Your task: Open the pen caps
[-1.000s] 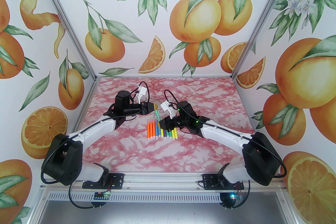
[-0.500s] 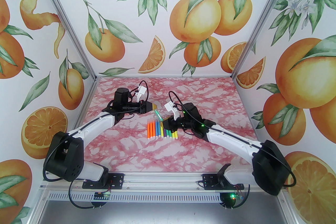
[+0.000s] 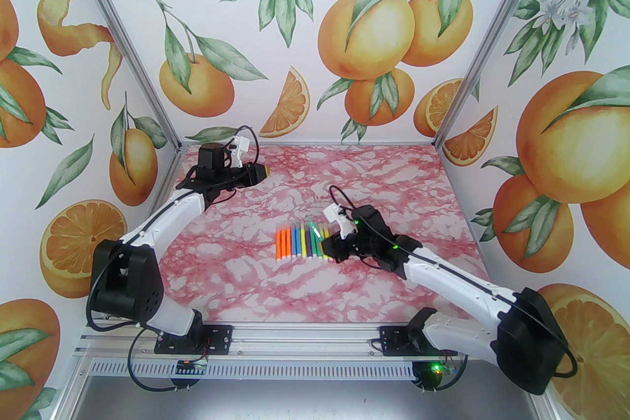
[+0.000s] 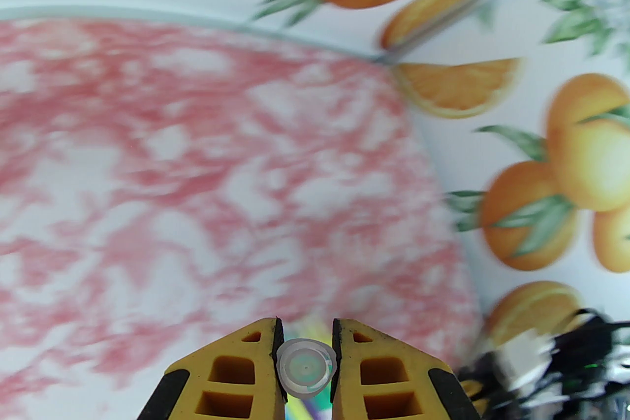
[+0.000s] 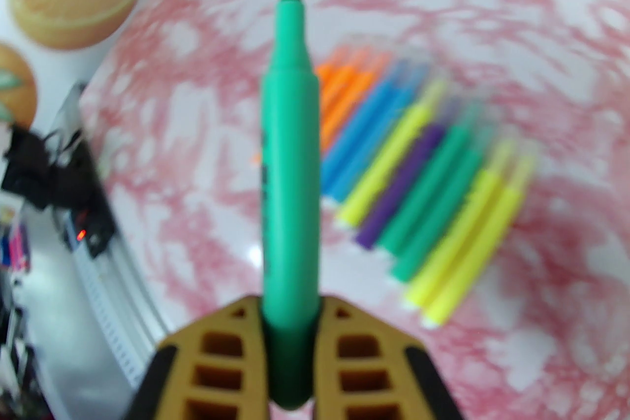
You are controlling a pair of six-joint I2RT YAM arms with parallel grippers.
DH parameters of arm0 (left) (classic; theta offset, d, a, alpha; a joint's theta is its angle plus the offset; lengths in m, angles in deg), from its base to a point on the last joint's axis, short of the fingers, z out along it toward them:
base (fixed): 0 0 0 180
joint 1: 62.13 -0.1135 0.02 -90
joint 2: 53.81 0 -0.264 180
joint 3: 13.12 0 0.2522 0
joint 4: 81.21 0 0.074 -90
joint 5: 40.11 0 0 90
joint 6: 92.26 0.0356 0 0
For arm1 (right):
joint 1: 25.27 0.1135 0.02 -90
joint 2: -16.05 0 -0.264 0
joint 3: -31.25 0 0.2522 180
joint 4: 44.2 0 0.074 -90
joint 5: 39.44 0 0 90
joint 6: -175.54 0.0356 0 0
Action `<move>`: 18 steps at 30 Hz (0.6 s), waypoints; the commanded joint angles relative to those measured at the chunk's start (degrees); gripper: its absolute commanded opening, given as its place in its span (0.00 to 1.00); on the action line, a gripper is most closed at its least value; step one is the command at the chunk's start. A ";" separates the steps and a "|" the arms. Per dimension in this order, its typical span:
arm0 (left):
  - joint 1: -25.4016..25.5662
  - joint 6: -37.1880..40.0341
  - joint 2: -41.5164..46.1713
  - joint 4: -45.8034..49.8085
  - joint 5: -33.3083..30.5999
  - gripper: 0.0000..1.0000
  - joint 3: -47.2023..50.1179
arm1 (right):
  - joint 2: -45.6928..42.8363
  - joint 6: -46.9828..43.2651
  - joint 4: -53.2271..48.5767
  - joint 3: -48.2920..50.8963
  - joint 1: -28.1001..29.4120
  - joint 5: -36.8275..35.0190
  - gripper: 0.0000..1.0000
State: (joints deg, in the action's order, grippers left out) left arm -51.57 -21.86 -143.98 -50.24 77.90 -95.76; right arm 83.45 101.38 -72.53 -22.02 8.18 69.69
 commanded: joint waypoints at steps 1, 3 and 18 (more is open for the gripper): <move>0.07 12.36 -3.38 17.10 -17.35 0.00 -2.55 | 0.37 2.15 -4.32 -3.82 -5.70 -10.99 0.00; -0.02 13.80 -5.93 19.75 -20.48 0.00 -3.41 | 2.87 2.26 -6.76 -6.58 -9.67 -15.17 0.00; -0.60 17.24 -22.76 27.26 -24.22 0.00 -13.58 | 28.59 -7.23 -16.29 -24.56 -17.09 -30.28 0.00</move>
State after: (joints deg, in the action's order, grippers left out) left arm -51.72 -6.34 -165.18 -25.11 55.41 -106.73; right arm 109.35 96.72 -86.78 -43.90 -7.54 42.28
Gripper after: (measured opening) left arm 0.176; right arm 0.132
